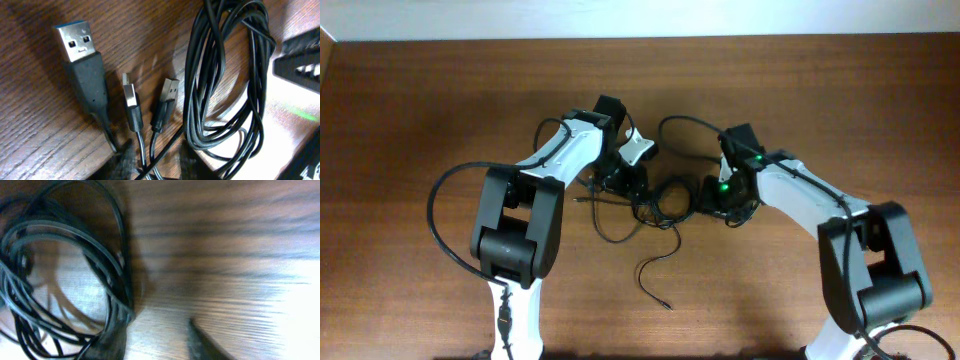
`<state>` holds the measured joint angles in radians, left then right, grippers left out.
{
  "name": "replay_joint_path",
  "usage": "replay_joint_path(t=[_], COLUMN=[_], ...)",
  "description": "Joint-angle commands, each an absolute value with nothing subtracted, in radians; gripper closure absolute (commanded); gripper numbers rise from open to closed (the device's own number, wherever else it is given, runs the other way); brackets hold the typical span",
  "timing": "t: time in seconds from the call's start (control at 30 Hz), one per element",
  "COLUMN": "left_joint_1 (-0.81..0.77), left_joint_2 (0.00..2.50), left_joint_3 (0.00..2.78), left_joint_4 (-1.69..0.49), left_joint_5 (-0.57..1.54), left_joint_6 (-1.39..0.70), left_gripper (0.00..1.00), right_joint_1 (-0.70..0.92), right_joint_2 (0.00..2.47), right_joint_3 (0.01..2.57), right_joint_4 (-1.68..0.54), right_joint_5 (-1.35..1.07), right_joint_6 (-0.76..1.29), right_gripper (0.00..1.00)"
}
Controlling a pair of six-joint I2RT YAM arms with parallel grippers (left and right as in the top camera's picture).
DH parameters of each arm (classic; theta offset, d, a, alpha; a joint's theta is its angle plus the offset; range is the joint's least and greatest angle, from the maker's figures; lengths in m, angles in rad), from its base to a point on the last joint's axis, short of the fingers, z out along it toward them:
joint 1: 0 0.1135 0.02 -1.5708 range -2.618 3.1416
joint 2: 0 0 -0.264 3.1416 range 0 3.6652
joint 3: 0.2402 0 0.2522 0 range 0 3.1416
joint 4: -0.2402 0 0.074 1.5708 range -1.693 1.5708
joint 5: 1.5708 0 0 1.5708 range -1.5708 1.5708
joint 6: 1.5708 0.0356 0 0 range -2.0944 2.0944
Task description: Untangle cables
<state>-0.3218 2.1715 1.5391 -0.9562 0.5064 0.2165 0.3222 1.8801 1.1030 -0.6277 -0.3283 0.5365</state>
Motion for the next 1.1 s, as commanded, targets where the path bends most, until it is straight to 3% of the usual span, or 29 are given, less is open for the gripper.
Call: replay_joint_path(t=[0.0, 0.1, 0.27, 0.37, 0.4, 0.43, 0.5, 0.67, 0.83, 0.9, 0.97, 1.0, 1.07], left_joint_1=[-0.320, -0.285, -0.177, -0.160, -0.160, -0.161, -0.161, -0.161, -0.170, -0.181, -0.187, -0.188, -0.188], left_joint_2=[2.194, 2.193, 2.193, 2.193, 2.193, 2.193, 2.193, 2.193, 2.193, 2.193, 2.193, 2.193, 2.193], left_joint_3=[1.542, 1.552, 1.566, 1.566, 1.566, 1.564, 1.564, 1.564, 1.564, 1.564, 1.564, 1.564, 1.564], left_joint_4=[-0.954, -0.958, -0.989, -0.989, -0.989, -0.989, -0.989, -0.984, -0.980, -0.980, -0.978, -0.976, -0.976], left_joint_5=[0.496, 0.466, 0.554, 0.554, 0.553, 0.553, 0.533, 0.526, 0.526, 0.526, 0.522, 0.511, 0.508], left_joint_6=[0.205, 0.116, 0.078, 0.067, 0.067, 0.067, 0.062, 0.060, 0.060, 0.060, 0.060, 0.060, 0.059], left_gripper=[0.87, 1.00, 1.00, 1.00, 0.99, 0.90, 0.85, 0.71, 0.69, 0.64, 0.66, 0.66, 0.66], right_joint_1=[0.369, 0.417, 0.416, 0.397, 0.394, 0.391, 0.392, 0.394, 0.430, 0.433, 0.429, 0.424, 0.423], right_joint_2=[1.924, 1.924, 1.907, 1.902, 1.902, 1.904, 1.905, 1.905, 1.932, 1.954, 1.971, 1.972, 1.972], right_joint_3=[1.097, 1.097, 1.145, 1.209, 1.210, 1.210, 1.207, 1.195, 1.153, 1.152, 1.152, 1.152, 1.151], right_joint_4=[-0.632, -0.632, -0.667, -0.731, -0.712, -0.669, -0.572, -0.482, -0.449, -0.428, -0.430, -0.434, -0.460], right_joint_5=[-0.422, -0.488, -0.657, -0.521, -0.416, -0.278, -0.144, -0.226, -0.231, -0.228, -0.227, -0.228, -0.219], right_joint_6=[0.596, 0.645, 0.505, 0.421, 0.422, 0.422, 0.422, 0.422, 0.351, 0.352, 0.368, 0.410, 0.559], right_gripper=[0.81, 0.81, 0.82, 0.82, 0.77, 0.61, 0.61, 0.55, 0.54, 0.60, 0.88, 0.96, 0.96])
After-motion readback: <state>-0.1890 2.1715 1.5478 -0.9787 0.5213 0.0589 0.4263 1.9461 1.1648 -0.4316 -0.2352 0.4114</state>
